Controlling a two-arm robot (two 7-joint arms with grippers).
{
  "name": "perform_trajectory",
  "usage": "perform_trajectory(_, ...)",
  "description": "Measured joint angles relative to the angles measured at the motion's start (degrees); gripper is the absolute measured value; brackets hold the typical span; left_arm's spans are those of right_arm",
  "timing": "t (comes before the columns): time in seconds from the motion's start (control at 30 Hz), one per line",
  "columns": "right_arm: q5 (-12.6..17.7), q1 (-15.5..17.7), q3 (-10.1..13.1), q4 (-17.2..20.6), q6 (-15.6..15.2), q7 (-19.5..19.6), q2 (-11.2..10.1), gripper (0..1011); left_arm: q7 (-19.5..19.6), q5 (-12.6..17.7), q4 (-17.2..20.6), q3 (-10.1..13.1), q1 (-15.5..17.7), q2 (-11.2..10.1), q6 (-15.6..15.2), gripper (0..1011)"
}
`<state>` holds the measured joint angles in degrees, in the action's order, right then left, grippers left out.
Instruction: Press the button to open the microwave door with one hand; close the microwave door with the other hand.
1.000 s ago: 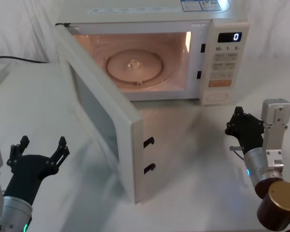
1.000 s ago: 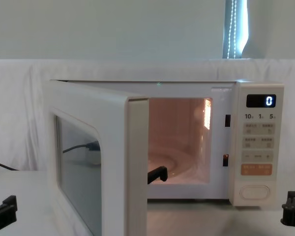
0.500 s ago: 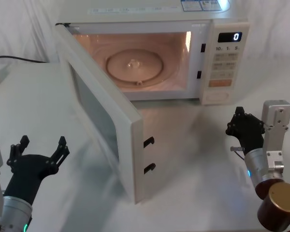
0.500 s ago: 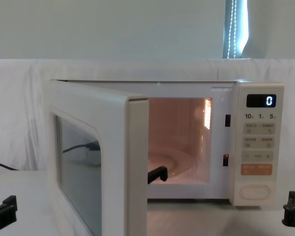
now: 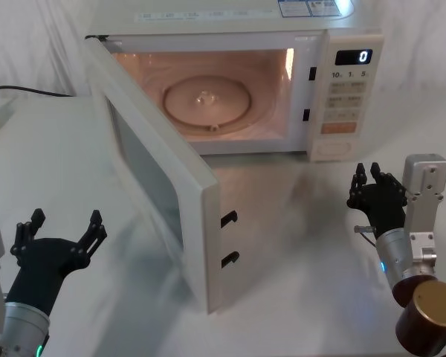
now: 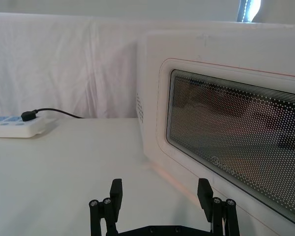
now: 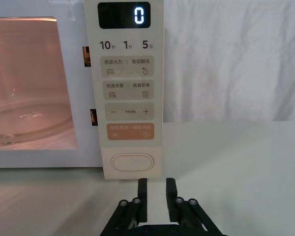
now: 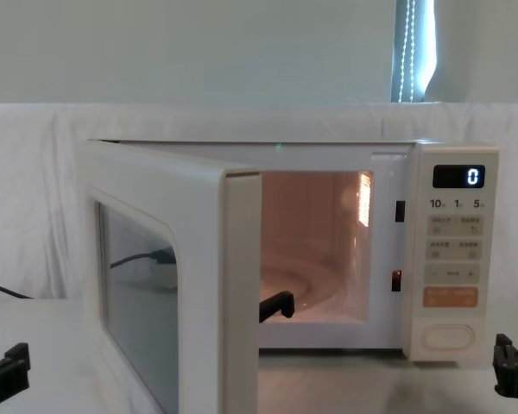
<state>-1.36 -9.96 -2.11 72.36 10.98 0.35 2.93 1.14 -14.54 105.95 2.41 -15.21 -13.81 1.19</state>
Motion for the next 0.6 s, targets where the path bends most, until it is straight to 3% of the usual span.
perform_trajectory(0.17,0.0,0.0,0.0,0.0,0.0,0.0,0.0,363,0.0,0.0,0.0,0.0,0.0,0.0,0.0,1001)
perform_trajectory(0.27,0.0,0.0,0.0,0.0,0.0,0.0,0.0,499,0.0,0.0,0.0,0.0,0.0,0.0,0.0,1001)
perform_trajectory(0.4,0.0,0.0,0.0,0.0,-0.1,0.0,0.0,578,0.0,0.0,0.0,0.0,0.0,0.0,0.0,1001)
perform_trajectory(0.6,0.1,0.0,0.0,0.0,-0.1,0.0,0.0,788,0.0,0.0,0.0,0.0,0.0,0.0,0.0,1001)
